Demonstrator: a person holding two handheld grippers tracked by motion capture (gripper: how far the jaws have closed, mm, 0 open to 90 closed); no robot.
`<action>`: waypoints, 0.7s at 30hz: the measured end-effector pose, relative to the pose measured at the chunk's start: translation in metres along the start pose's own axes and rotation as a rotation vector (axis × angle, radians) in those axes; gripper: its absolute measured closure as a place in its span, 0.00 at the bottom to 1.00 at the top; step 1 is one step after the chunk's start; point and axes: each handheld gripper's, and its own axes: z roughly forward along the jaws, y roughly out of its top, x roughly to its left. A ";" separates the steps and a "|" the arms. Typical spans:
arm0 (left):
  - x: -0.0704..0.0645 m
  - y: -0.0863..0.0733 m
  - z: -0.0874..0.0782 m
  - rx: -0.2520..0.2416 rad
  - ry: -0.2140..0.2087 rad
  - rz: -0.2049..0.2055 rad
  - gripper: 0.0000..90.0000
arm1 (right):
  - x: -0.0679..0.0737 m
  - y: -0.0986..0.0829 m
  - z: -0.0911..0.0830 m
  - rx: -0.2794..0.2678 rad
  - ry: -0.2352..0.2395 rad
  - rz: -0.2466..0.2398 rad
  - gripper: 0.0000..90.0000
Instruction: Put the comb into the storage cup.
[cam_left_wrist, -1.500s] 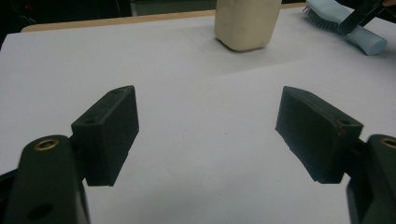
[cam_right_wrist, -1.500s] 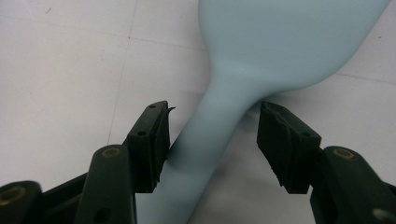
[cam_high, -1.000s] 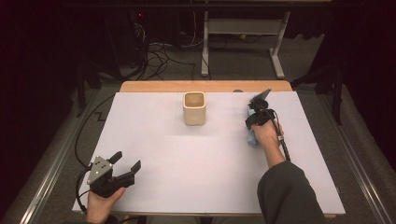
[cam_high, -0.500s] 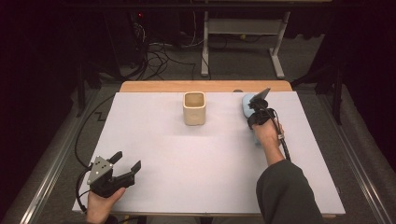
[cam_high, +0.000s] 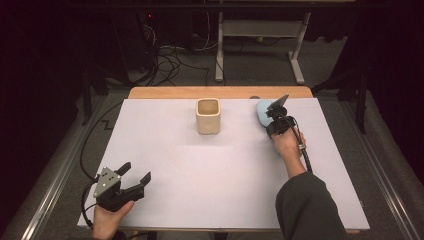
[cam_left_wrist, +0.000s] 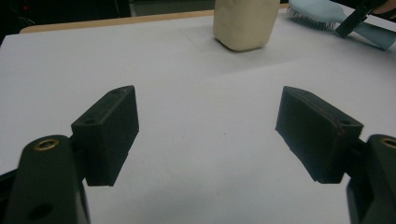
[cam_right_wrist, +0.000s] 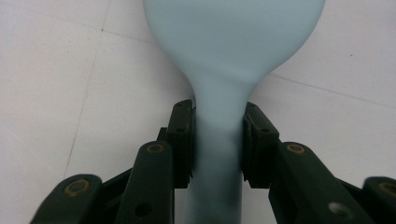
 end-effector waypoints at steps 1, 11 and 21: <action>0.000 0.000 0.000 0.000 0.000 0.000 0.25 | 0.000 0.000 -0.001 -0.006 -0.001 -0.003 0.78; 0.000 0.000 0.000 -0.001 0.002 -0.001 0.25 | -0.002 -0.003 -0.011 -0.048 0.000 -0.033 0.78; 0.000 0.000 0.000 0.001 0.004 -0.002 0.25 | -0.005 -0.009 -0.018 -0.089 0.016 -0.060 0.78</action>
